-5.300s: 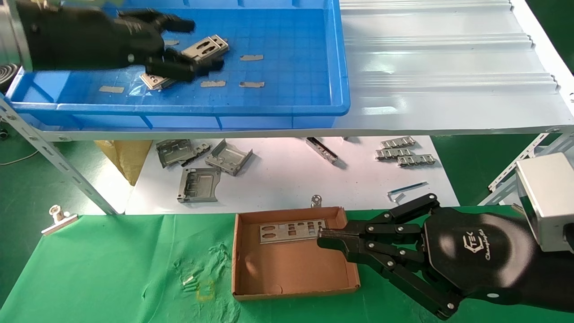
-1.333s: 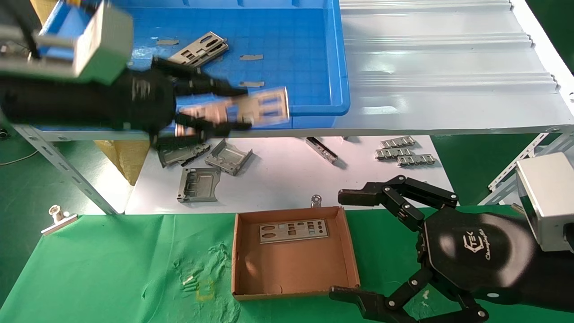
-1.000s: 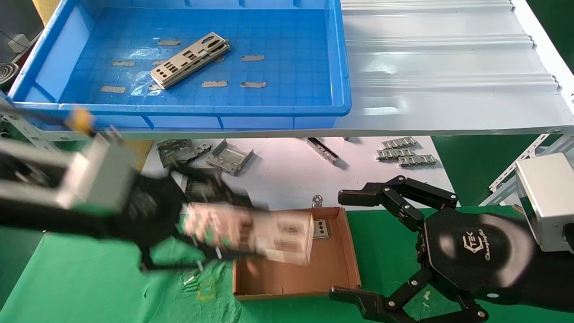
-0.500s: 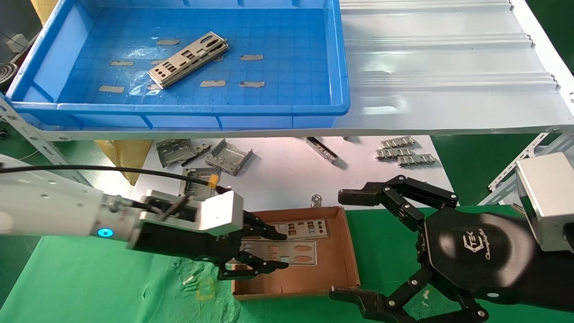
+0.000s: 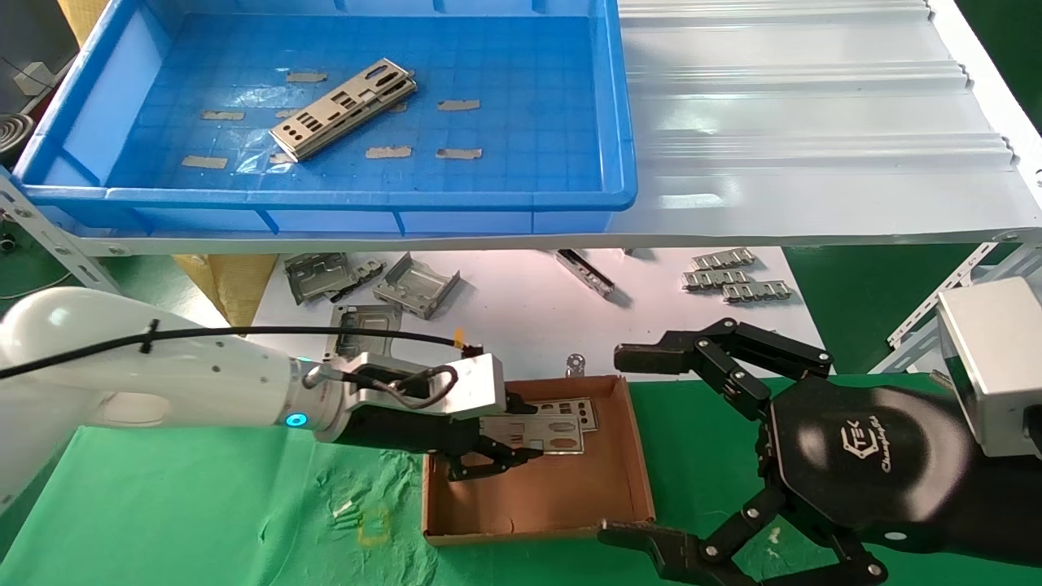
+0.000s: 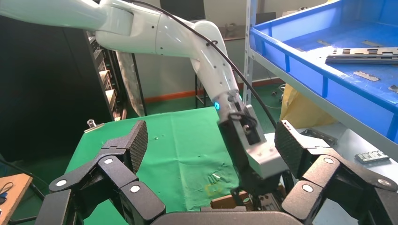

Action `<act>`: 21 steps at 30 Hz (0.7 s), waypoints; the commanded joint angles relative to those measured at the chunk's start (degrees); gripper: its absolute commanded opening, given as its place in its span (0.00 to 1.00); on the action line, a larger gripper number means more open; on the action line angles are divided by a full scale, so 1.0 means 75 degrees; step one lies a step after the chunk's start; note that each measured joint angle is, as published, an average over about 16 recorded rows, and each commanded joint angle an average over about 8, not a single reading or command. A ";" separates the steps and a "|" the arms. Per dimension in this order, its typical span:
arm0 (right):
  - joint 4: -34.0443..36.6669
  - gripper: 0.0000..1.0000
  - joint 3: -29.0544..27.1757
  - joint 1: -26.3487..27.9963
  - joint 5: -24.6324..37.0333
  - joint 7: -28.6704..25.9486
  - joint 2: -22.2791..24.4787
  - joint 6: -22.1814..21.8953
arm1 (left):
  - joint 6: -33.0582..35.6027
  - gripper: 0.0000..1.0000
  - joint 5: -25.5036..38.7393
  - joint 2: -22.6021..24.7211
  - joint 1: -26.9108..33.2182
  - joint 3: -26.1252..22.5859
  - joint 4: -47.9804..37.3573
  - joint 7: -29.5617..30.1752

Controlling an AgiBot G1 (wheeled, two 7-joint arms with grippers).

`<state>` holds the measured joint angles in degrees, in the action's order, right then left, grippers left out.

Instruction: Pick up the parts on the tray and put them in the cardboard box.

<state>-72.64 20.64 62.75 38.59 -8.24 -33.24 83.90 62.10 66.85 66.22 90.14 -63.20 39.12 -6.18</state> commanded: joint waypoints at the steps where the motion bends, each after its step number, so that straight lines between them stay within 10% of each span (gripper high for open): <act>1: 0.0000 1.00 0.0000 0.0000 0.0000 0.0000 0.0000 0.0000 | -0.0215 1.00 0.0100 0.0141 -0.0006 -0.0035 -0.0089 0.0055; 21: 0.0000 1.00 0.0002 0.0001 -0.0001 0.0001 0.0001 -0.0001 | 0.0951 1.00 -0.1125 -0.0234 -0.0135 0.0545 -0.0249 -0.0080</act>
<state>-72.64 20.66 62.75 38.58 -8.24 -33.23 83.89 69.76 57.97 64.44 88.80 -58.91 37.11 -7.45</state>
